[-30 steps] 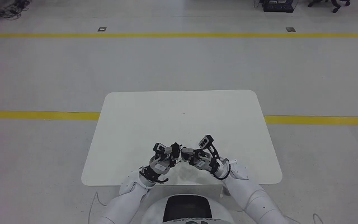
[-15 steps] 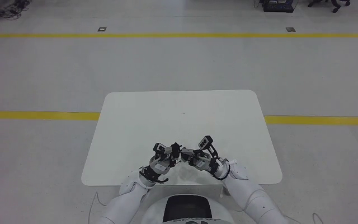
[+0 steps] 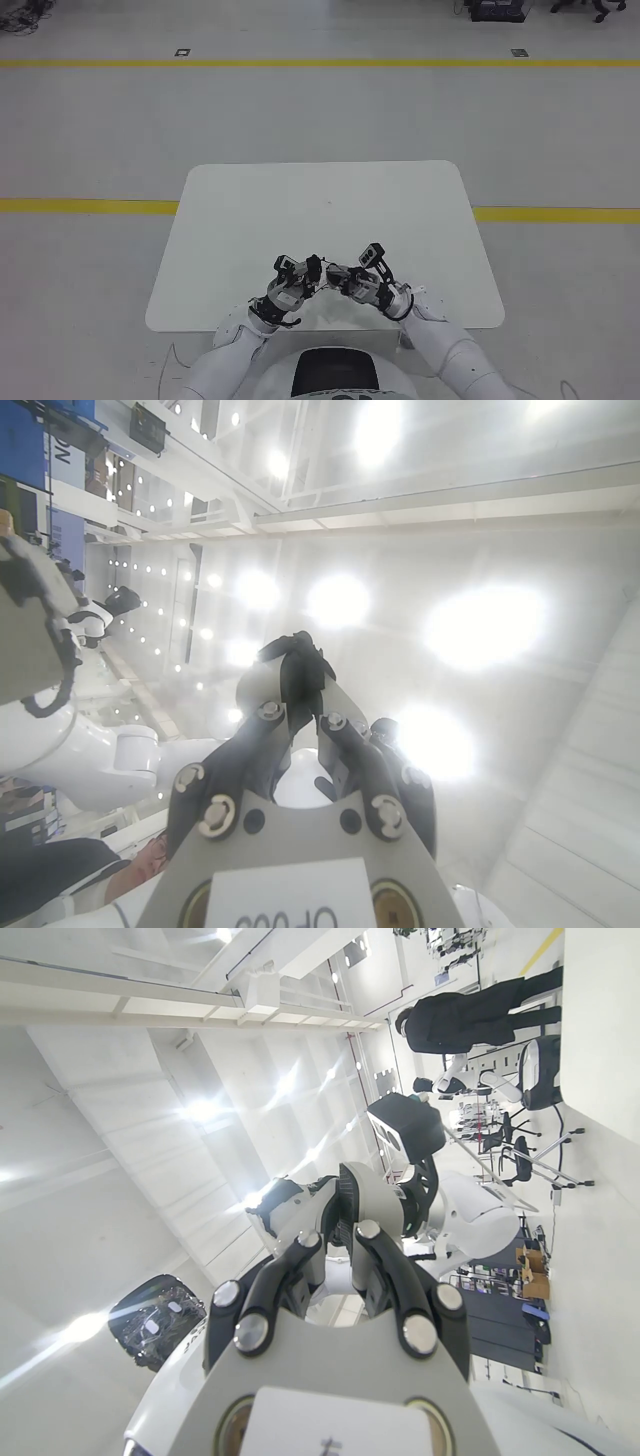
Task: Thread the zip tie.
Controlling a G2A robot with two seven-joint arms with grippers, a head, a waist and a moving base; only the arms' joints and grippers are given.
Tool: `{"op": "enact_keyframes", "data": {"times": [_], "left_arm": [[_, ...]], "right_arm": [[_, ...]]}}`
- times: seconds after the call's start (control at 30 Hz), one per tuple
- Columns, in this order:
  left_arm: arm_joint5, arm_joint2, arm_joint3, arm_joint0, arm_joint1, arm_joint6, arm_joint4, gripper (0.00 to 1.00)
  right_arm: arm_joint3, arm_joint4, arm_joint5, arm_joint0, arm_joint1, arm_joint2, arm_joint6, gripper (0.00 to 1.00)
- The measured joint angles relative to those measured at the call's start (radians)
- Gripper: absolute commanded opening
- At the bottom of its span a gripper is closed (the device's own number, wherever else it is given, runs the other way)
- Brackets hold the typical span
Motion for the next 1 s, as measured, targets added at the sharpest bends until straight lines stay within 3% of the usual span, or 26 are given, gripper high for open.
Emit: {"op": "enact_keyframes", "data": {"times": [0.1,0.23,0.43,0.57,0.73,0.83,1.0], "left_arm": [[0.0,0.0,0.0,0.0,0.0,0.0,0.0,0.0],[0.0,0.0,0.0,0.0,0.0,0.0,0.0,0.0],[0.001,0.0,-0.001,0.0,0.0,0.001,-0.001,0.0],[0.045,-0.001,-0.029,0.007,-0.002,0.049,-0.056,0.0],[0.123,-0.026,-0.065,0.025,0.001,0.021,-0.165,0.0],[0.122,-0.032,-0.082,0.031,0.004,0.014,-0.147,0.0],[0.122,-0.032,-0.083,0.031,0.004,0.014,-0.146,0.0]], "right_arm": [[-0.01,-0.002,0.0,-0.01,0.01,0.046,-0.011,1.0],[-0.087,-0.011,0.0,-0.043,0.023,0.121,0.001,1.0],[-0.087,-0.011,0.0,-0.044,0.023,0.122,0.003,1.0],[-0.122,-0.027,0.0,-0.052,0.026,0.132,-0.021,1.0],[-0.259,-0.067,0.0,-0.117,0.04,0.2,-0.058,1.0],[-0.327,-0.084,0.0,-0.152,0.043,0.233,-0.088,1.0],[-0.328,-0.084,0.0,-0.153,0.043,0.233,-0.087,1.0]]}}
